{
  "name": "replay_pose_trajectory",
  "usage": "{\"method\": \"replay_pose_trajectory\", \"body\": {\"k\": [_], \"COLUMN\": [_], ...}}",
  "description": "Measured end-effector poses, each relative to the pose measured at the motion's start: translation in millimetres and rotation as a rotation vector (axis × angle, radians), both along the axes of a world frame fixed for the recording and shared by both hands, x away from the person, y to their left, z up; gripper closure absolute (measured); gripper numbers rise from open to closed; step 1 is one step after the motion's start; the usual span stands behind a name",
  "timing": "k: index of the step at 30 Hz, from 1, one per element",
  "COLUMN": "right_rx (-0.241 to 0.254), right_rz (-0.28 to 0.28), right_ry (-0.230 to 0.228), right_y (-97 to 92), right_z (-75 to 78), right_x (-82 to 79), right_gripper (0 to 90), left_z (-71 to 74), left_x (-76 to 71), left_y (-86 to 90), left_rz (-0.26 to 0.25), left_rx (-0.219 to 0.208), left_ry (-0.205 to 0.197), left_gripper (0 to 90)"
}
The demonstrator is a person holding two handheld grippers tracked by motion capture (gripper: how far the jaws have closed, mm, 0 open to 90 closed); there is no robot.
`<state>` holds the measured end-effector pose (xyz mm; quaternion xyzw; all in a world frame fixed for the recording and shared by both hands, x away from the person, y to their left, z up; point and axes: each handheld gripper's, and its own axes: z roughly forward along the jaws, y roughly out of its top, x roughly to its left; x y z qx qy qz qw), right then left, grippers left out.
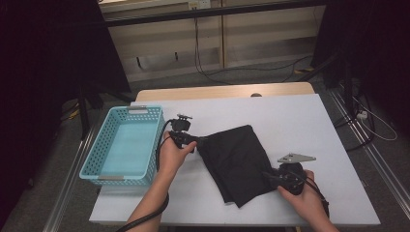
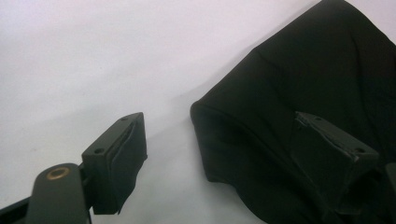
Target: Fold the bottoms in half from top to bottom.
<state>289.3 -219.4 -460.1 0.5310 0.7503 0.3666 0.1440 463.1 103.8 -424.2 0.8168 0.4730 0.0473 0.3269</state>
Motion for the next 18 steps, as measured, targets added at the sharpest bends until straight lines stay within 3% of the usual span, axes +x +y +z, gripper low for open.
{"method": "replay_pose_trajectory", "body": {"k": [2,11,15,18], "right_rx": [0.021,0.019,-0.027,-0.029], "right_rz": [0.011,0.025,0.046,0.052], "right_ry": [0.004,-0.008,-0.03,-0.028], "right_y": [1.0,4.6,8.9,8.8], "right_z": [-0.6,-0.4,2.3,3.5], "right_x": [-0.1,0.9,0.7,0.6], "right_gripper": [78.0,80.9,81.4,81.4], "left_z": [-1.3,-5.3,-7.3,-9.6], "left_x": [0.7,5.7,8.1,9.9], "left_y": [-0.9,-4.7,-8.9,-12.8], "left_rz": [-0.003,0.0,-0.021,-0.029], "left_rx": [0.004,0.003,-0.001,0.026], "left_ry": [0.004,0.038,0.042,0.037], "left_gripper": [19.0,16.0,14.8,15.0]}}
